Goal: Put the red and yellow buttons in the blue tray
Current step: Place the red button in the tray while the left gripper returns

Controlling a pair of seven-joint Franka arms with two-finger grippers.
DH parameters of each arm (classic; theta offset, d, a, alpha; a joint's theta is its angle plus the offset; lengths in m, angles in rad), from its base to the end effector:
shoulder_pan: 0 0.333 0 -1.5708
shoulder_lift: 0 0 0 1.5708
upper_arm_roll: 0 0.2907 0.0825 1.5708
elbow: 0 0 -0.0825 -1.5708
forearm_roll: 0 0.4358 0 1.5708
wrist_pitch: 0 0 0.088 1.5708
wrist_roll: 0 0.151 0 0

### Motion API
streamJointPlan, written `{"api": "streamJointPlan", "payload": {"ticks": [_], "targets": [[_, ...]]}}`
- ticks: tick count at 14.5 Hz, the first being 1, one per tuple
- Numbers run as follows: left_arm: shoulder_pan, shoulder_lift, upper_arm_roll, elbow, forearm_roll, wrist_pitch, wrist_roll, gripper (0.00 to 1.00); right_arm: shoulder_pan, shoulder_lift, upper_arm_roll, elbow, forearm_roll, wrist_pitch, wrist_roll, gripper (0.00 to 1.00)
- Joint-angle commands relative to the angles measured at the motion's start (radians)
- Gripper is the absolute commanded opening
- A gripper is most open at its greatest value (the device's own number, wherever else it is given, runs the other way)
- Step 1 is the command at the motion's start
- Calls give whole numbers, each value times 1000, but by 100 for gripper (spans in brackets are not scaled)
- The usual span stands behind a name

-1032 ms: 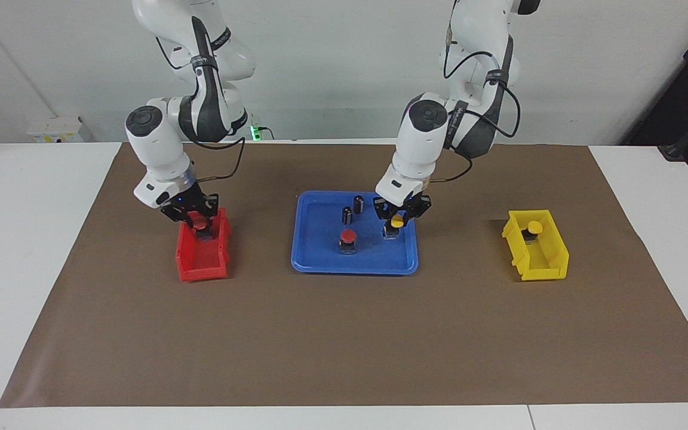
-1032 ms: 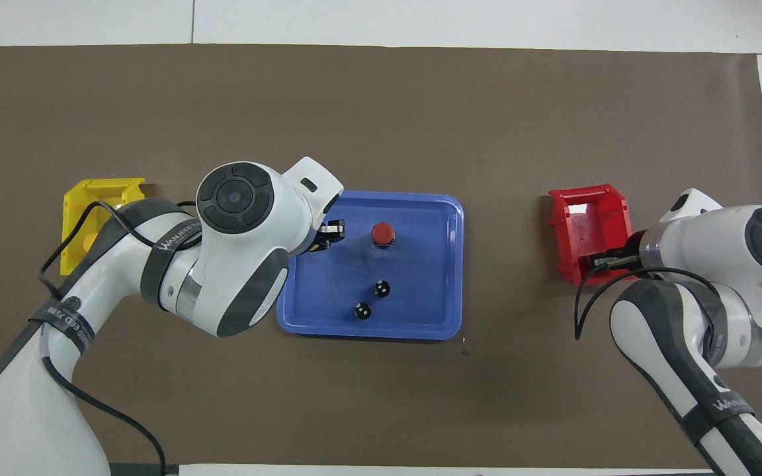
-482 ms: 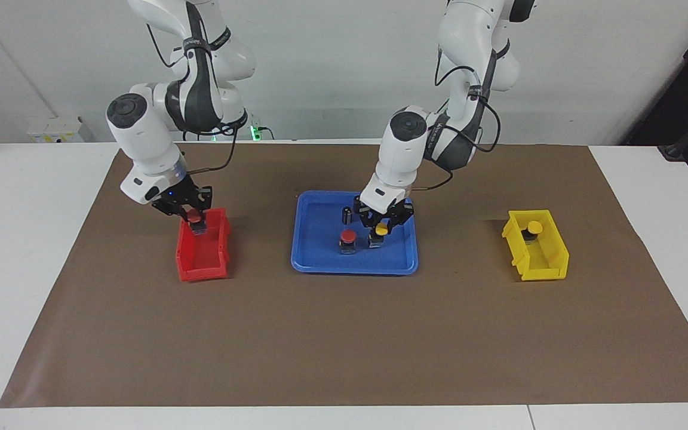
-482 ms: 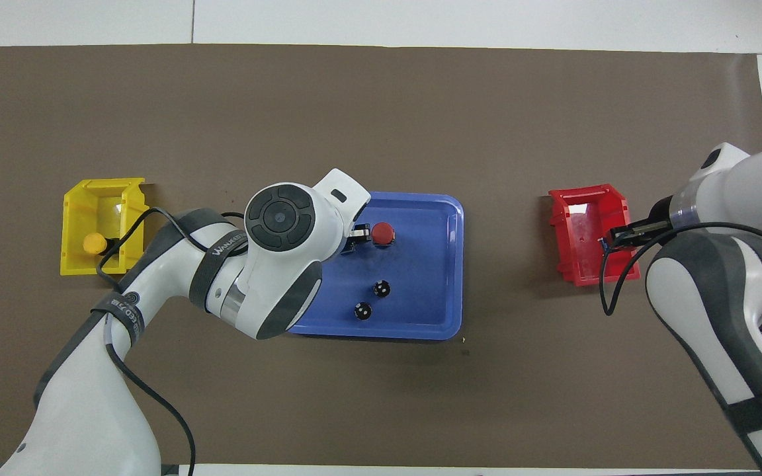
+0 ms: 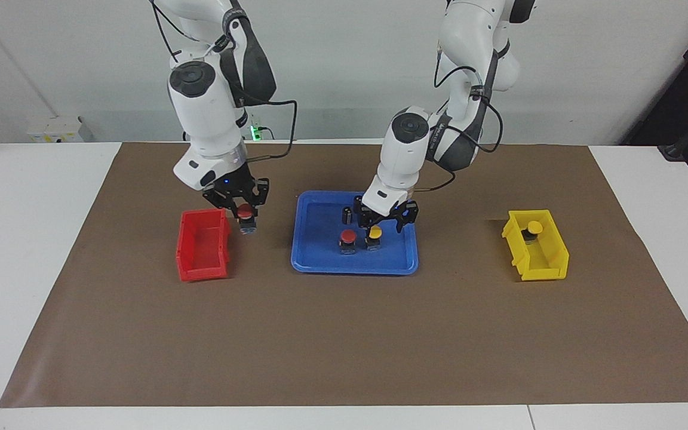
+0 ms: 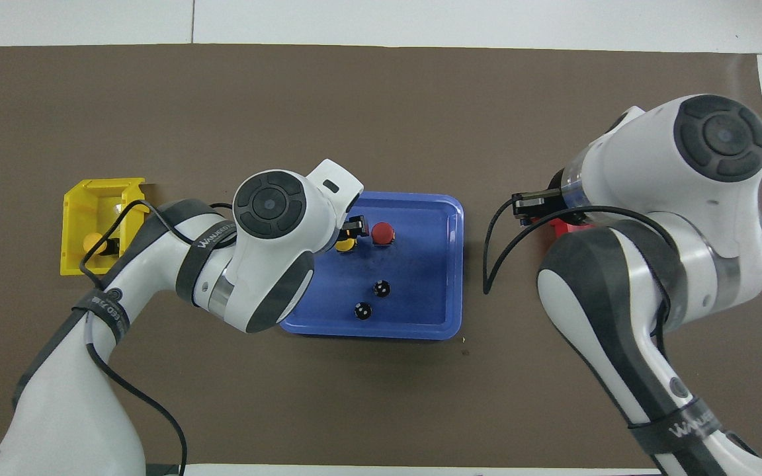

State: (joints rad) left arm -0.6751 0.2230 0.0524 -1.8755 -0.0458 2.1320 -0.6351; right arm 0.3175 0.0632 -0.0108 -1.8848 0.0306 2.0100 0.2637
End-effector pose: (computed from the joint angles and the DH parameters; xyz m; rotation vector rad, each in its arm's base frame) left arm 0.5303 -0.3859 0.3023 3.0988 0.0537 0.0173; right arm 0.6030 0.1942 0.3889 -3.0964 -0.0478 -0.0802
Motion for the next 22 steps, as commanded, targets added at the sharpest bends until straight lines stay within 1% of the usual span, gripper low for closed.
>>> {"api": "streamJointPlan", "payload": {"ticks": [1, 2, 4, 6, 7, 9, 11, 13, 14, 16, 17, 18, 20, 21, 22], "targets": [[74, -99, 17, -7, 1, -179, 137, 100, 81, 65, -5, 18, 17, 93, 130, 28], [122, -111, 20, -7, 27, -210, 199, 100, 116, 88, -5, 15, 18, 137, 181, 28], [213, -129, 21, -11, 38, -244, 328, 100, 143, 124, -5, 9, 17, 188, 221, 28], [303, -151, 21, -27, 55, -247, 405, 100, 184, 165, -5, 7, 15, 237, 256, 28], [365, -162, 20, -45, 55, -242, 470, 100, 195, 182, -5, 7, 14, 243, 261, 28], [455, -189, 20, -105, 55, -207, 593, 100, 203, 182, -5, -10, 14, 236, 259, 28], [509, -212, 20, -163, 55, -170, 612, 100, 210, 171, -5, -54, 15, 253, 262, 28], [578, -224, 18, -201, 55, -132, 668, 95, 219, 175, -5, -68, 15, 257, 261, 28], [592, -237, 18, -232, 55, -98, 708, 91, 218, 176, -5, -74, 15, 259, 261, 30], [615, -255, 18, -292, 55, -26, 724, 76, 218, 173, -5, -83, 15, 265, 259, 36], [617, -261, 18, -309, 55, -3, 727, 71, 218, 173, -5, -83, 15, 265, 259, 52], [618, -264, 18, -317, 55, 2, 727, 70, 215, 175, -5, -76, 15, 254, 259, 80], [618, -263, 18, -320, 55, 8, 730, 70, 200, 161, -12, -60, 9, 237, 252, 100], [618, -260, 18, -320, 55, 12, 742, 70, 171, 138, -12, -45, 3, 211, 252, 100], [620, -257, 18, -327, 55, 25, 749, 70, 137, 126, -12, -10, 2, 152, 252, 100]]}}
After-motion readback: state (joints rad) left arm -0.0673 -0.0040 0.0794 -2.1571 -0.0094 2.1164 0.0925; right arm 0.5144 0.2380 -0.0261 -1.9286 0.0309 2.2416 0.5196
